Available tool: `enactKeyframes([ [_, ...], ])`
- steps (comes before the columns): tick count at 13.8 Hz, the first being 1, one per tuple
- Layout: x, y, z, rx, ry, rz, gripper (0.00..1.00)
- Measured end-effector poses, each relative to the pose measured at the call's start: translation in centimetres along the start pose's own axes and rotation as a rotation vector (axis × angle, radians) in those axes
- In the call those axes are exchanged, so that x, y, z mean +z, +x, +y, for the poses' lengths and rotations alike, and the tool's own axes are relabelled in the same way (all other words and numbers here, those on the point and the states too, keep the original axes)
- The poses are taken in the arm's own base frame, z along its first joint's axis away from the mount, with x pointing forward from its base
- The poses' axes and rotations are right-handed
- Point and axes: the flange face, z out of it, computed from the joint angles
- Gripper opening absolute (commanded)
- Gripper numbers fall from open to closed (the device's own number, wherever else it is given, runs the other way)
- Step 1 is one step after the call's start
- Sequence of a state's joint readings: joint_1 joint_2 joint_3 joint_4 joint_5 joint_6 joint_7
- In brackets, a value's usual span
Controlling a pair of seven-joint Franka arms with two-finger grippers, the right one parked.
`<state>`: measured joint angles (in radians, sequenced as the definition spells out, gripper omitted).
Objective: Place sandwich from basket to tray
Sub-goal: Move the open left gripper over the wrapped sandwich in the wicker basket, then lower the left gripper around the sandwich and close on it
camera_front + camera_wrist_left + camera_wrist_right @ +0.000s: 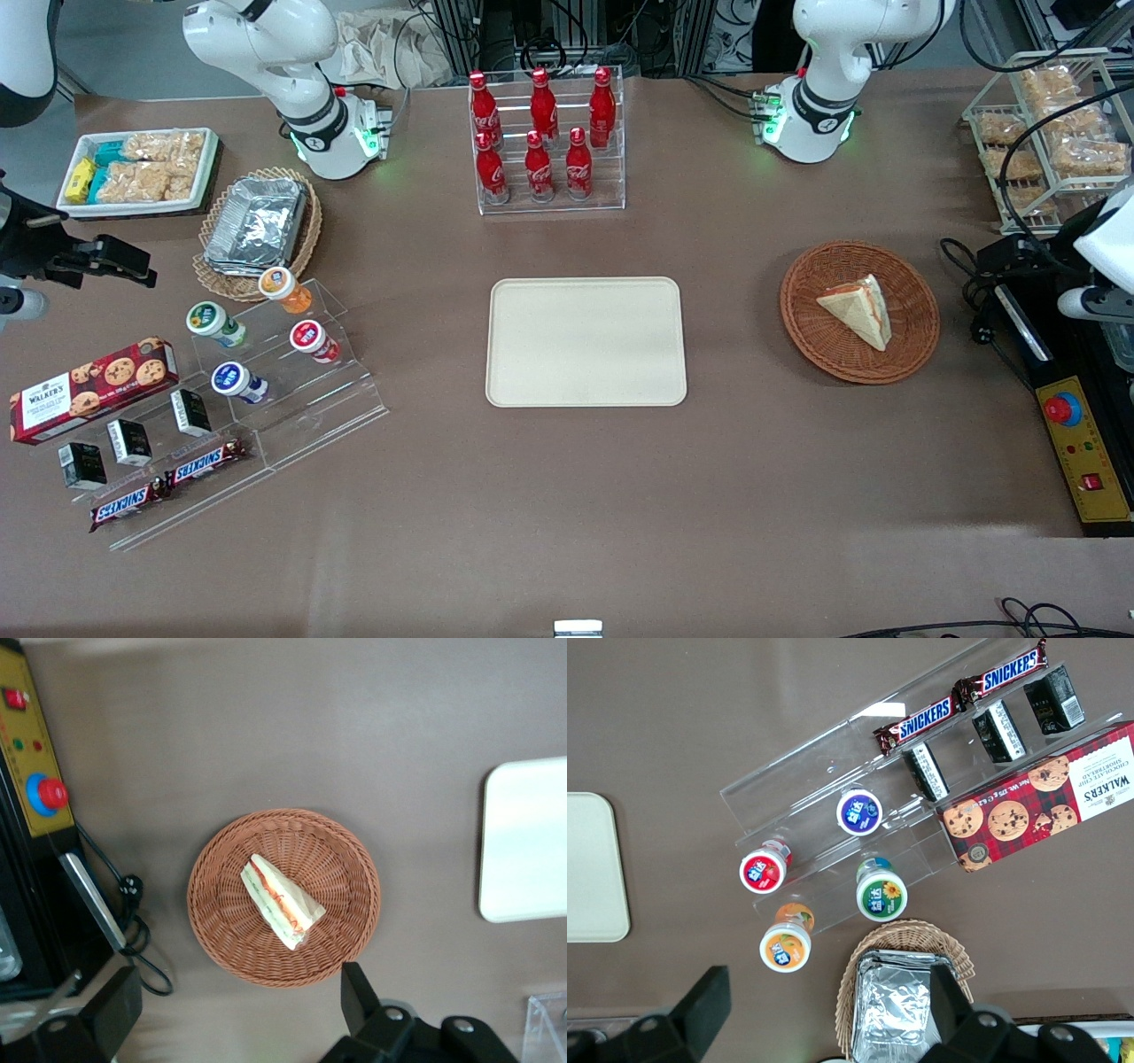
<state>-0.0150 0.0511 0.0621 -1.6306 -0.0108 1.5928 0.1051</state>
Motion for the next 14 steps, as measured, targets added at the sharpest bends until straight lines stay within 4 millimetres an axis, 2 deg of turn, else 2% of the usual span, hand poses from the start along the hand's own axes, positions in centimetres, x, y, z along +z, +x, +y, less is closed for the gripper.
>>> enactKeyframes([
  [3,2.9,-1.3,0.1,-0.172,-0.004,0.021,0.98],
  [8,9.7,-3.8,0.7,-0.506,-0.014,0.034,0.97],
  [11,14.1,-4.5,1.6,-0.617,-0.015,0.04,0.97],
  [14,17.1,-5.4,1.7,-0.689,-0.012,0.024,0.97],
])
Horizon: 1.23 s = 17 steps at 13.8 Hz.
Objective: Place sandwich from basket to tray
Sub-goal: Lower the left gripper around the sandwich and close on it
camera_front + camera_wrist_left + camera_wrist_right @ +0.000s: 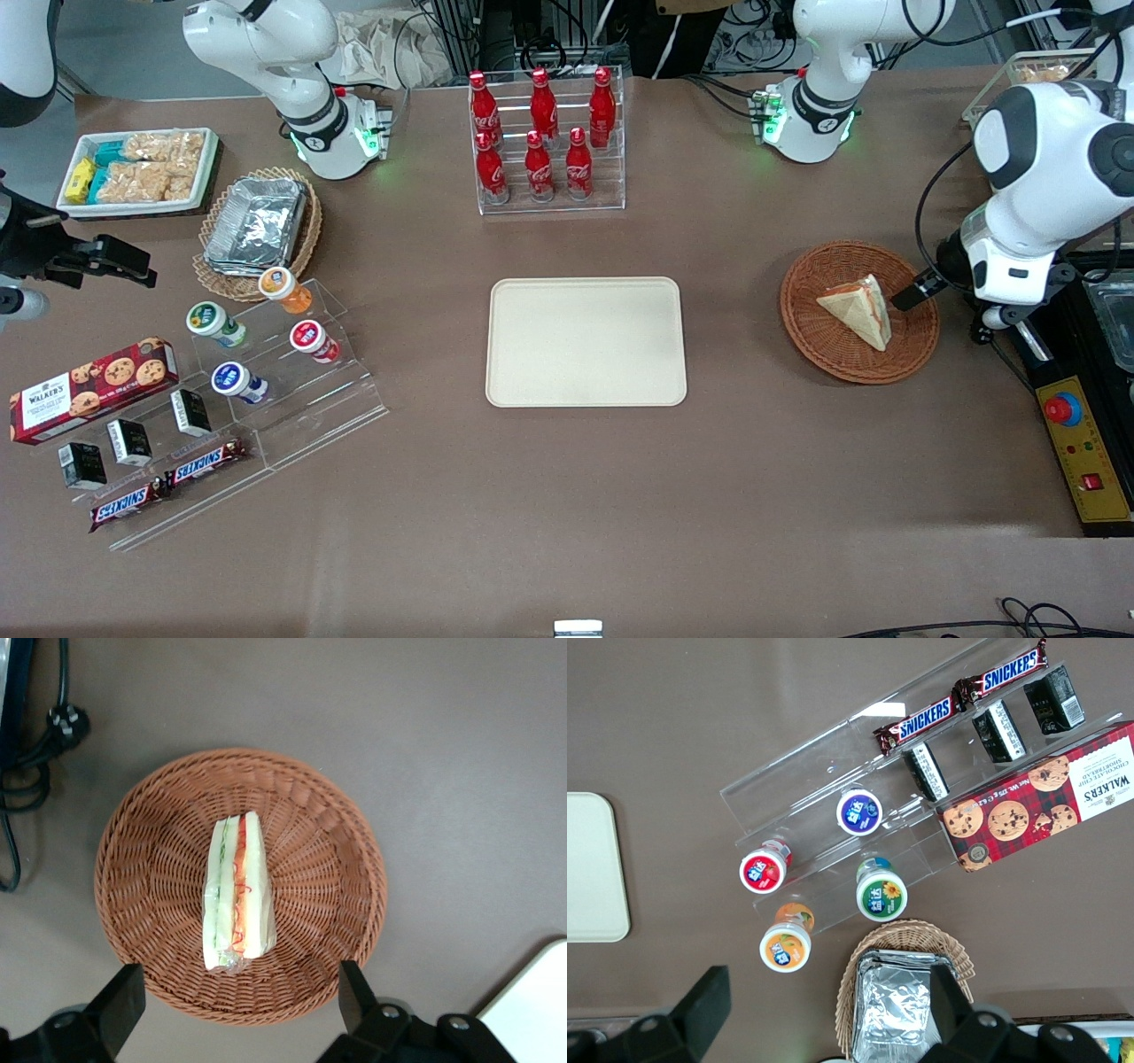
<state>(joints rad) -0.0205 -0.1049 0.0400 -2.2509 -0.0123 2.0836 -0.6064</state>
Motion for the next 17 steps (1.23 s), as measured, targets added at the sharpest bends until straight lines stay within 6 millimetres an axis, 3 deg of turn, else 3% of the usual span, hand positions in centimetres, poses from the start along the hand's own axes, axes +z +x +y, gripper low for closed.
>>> enactKeyframes([
  [10,8.9,-1.7,-1.3,-0.193,0.015,-0.012,0.99],
  [17,13.2,-1.6,-1.2,-0.25,0.017,-0.075,0.99],
])
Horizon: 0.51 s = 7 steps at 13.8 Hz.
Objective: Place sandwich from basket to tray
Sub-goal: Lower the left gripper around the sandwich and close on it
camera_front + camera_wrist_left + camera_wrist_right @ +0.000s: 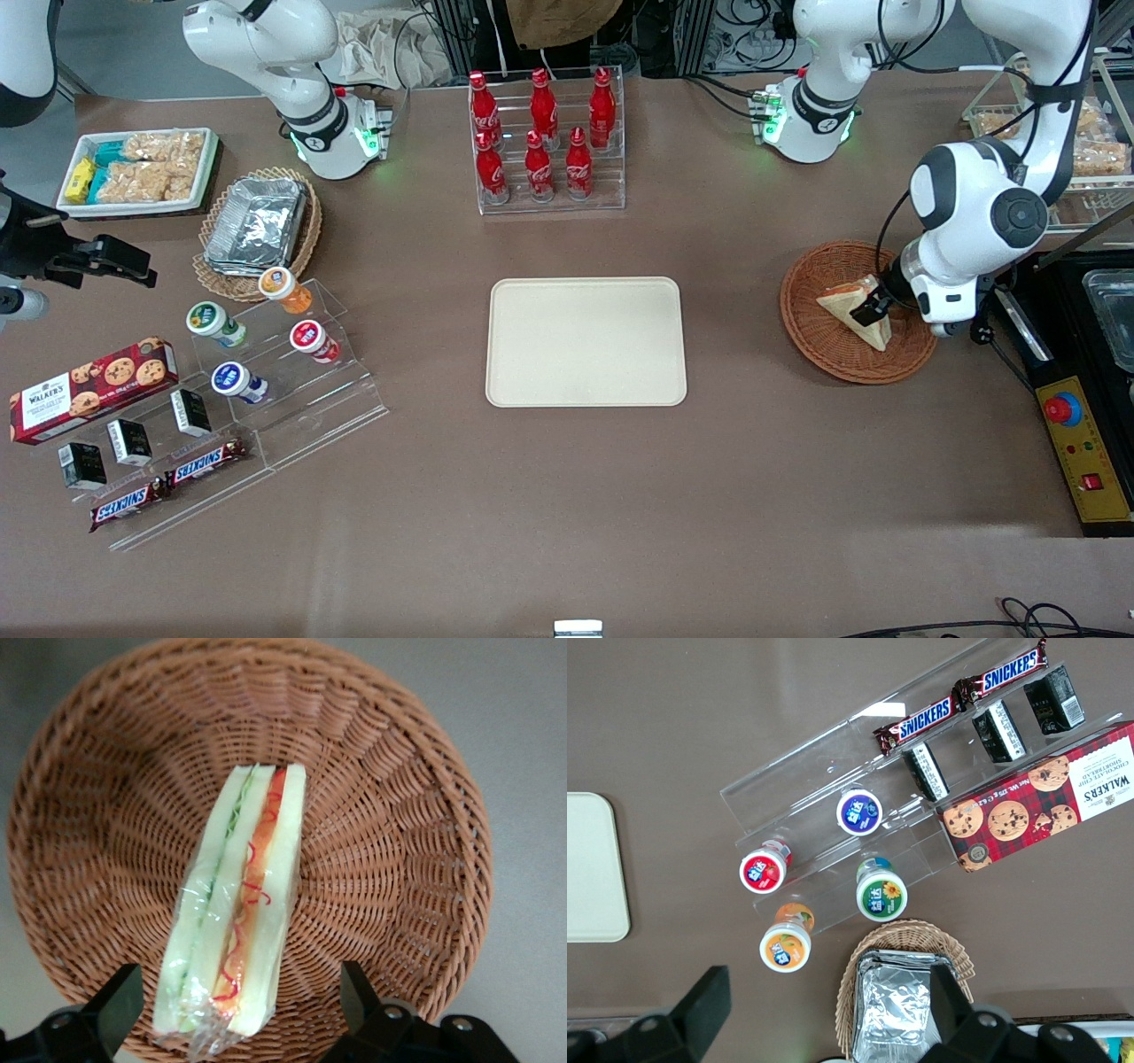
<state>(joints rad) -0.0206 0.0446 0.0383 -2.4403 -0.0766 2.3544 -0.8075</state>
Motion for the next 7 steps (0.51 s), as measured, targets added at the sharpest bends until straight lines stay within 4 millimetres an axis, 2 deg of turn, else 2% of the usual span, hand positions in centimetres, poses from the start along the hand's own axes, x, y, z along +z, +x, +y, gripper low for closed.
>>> enactKeyframes([
  [5,3.3,0.2,0.0,-0.014,0.027,-0.023,0.95],
  [7,4.3,0.3,0.0,-0.017,0.035,-0.029,0.82],
])
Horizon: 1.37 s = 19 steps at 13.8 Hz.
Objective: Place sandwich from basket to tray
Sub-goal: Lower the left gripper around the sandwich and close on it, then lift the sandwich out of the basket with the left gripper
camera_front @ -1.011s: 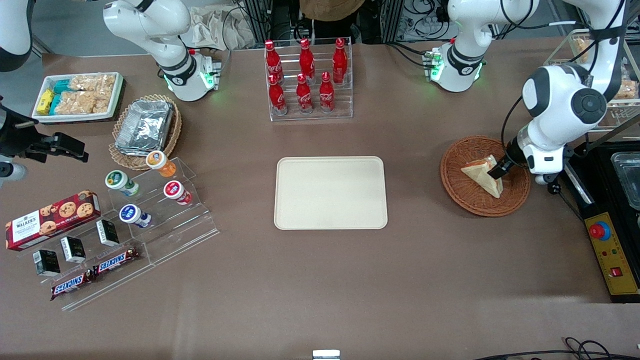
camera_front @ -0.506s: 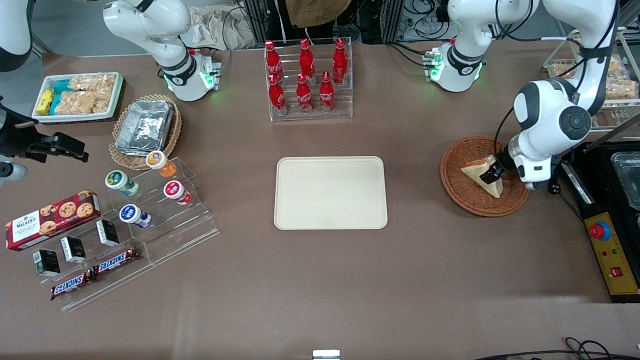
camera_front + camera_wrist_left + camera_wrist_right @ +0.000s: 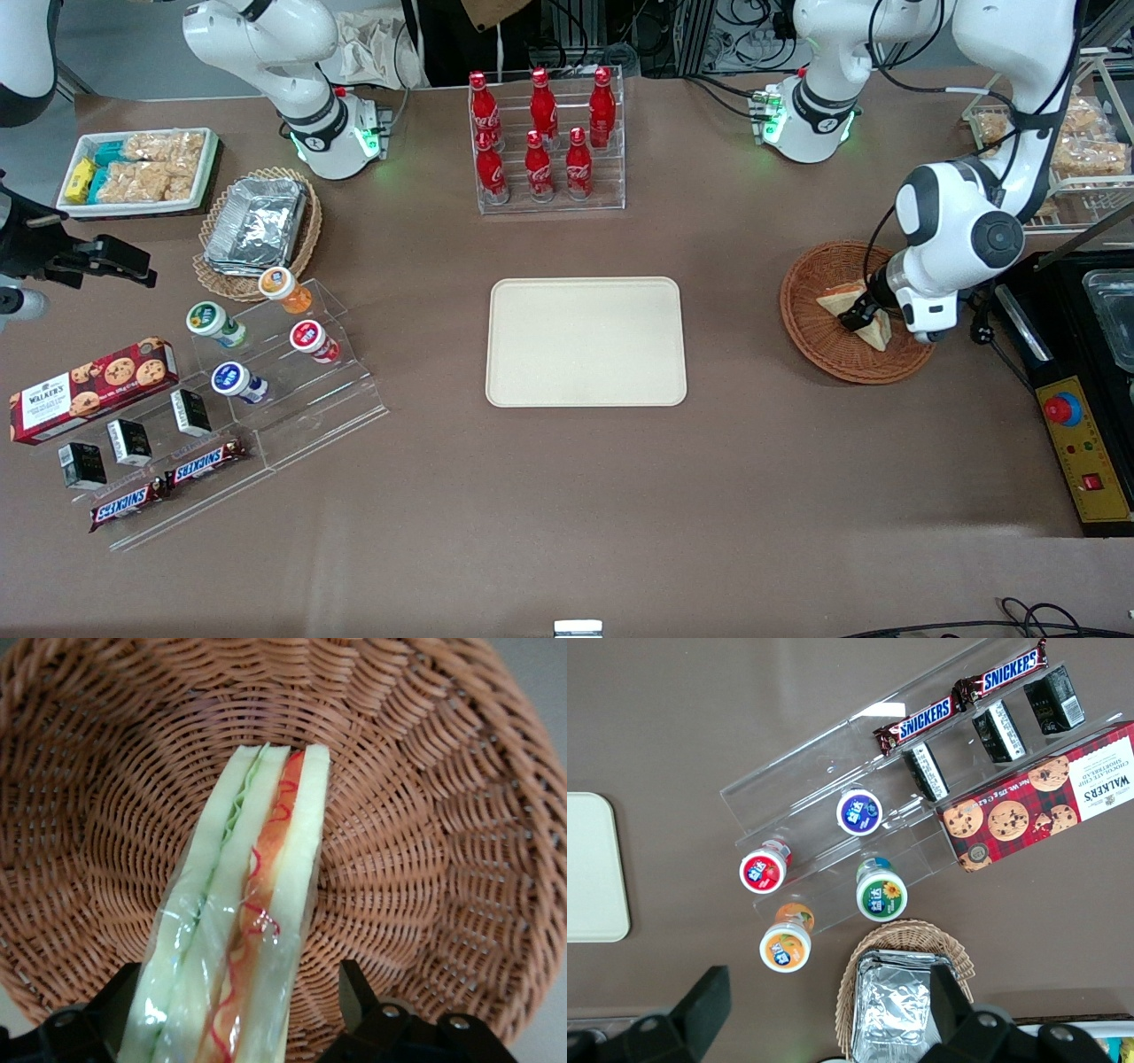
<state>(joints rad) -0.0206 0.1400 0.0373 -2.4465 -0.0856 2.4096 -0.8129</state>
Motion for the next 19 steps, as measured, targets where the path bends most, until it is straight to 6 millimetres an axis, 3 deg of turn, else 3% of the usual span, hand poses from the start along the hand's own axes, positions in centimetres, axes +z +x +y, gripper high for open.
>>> enactKeyframes([
  [1,0.2,0.0,0.0,-0.002,0.002,-0.002,0.7],
  [2,0.3,0.0,0.0,-0.003,0.002,-0.002,0.45],
  [3,0.2,0.0,0.0,-0.005,0.001,-0.002,0.35],
  [7,-0.2,0.0,0.1,-0.006,0.004,-0.007,0.34],
  [10,-2.0,-0.3,0.0,-0.002,0.017,-0.025,0.34],
  [15,-7.4,-0.7,0.3,0.028,0.043,-0.064,0.34],
  [19,-14.1,0.2,1.5,0.179,0.065,-0.112,0.34],
])
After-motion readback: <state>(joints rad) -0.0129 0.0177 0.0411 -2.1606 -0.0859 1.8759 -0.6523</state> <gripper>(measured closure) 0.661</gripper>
